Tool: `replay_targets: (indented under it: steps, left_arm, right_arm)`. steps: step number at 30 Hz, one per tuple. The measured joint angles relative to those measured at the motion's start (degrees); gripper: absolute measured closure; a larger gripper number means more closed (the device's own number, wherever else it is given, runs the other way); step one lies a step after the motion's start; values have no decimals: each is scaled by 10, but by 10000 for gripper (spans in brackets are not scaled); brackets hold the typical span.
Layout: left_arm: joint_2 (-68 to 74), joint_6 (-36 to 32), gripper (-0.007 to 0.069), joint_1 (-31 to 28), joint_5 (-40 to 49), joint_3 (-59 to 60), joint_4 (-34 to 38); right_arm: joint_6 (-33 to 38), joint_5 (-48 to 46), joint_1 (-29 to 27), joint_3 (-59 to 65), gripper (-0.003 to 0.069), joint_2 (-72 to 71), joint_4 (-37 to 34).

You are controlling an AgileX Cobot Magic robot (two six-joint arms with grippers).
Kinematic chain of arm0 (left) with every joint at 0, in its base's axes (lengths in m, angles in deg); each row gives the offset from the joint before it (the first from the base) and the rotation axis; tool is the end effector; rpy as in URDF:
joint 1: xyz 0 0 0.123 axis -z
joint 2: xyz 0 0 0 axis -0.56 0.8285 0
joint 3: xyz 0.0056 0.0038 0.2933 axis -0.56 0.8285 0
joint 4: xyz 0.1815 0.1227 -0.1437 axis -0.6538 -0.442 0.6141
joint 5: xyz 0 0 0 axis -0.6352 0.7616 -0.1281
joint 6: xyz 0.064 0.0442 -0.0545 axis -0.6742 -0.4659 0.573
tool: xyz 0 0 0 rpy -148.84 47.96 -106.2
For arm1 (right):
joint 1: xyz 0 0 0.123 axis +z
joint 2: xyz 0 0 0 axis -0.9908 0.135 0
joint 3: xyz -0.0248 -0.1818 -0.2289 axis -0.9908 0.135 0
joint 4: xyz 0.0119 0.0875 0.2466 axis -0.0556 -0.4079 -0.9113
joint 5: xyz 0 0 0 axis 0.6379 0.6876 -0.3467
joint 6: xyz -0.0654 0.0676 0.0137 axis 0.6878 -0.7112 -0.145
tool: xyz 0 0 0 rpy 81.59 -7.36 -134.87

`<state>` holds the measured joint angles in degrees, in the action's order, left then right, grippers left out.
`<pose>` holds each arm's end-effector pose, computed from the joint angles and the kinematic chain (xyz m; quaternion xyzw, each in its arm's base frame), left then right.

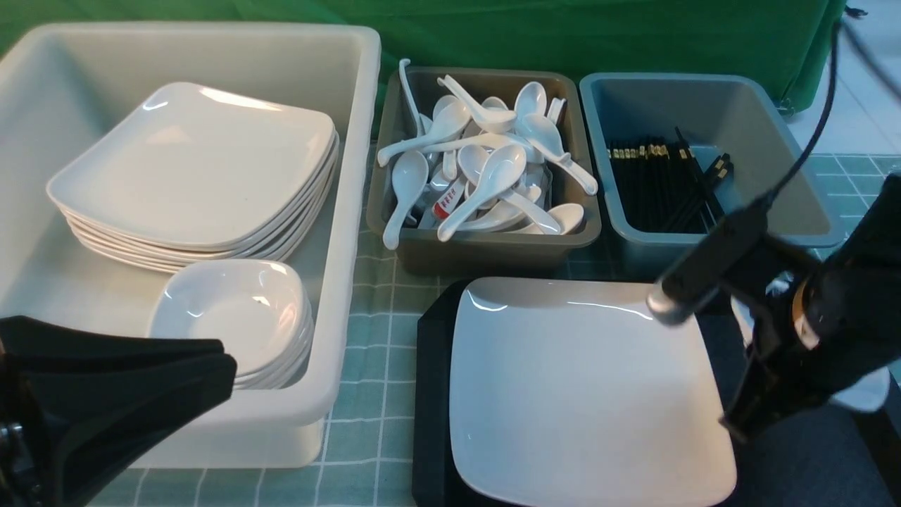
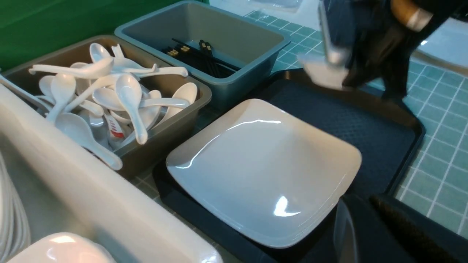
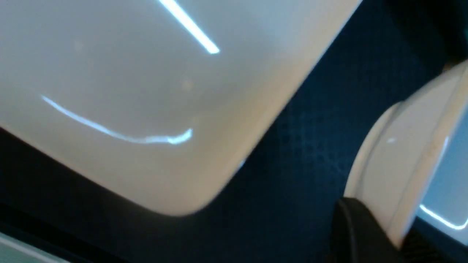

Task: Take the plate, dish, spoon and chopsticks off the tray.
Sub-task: Use the right arm to put the small plate into the large storage box on the left

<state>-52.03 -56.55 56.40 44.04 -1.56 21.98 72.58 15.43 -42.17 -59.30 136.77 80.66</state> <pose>0.0819 -0.0688 0.3678 0.3585 0.7346 -0.1741 0.5491 0.2333 0.1576 0.3034 -0.3735 0.8818 -0.0855 0.2749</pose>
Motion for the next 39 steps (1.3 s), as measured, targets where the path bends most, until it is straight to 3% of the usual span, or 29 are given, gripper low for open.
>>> replay_targets:
  steps: [4,11,15,24,34,39]
  left_arm:
    - [-5,29,607,0,12,-10,-43]
    - [-90,254,607,0,98,-70,-284]
    - [-159,322,607,0,144,-75,-347]
    - [-231,365,607,0,202,-76,-374]
    - [-233,365,607,0,203,-76,-374]
    - [-233,365,607,0,203,-76,-372]
  right_arm:
    - [16,-19,63,-148,606,-1,-35]
    - [144,0,182,-391,606,123,-108]
    - [205,1,211,-497,606,231,-155]
    - [263,-26,241,-676,606,454,-189]
    - [268,-17,241,-712,606,541,-182]
    - [268,-9,241,-712,526,551,-158]
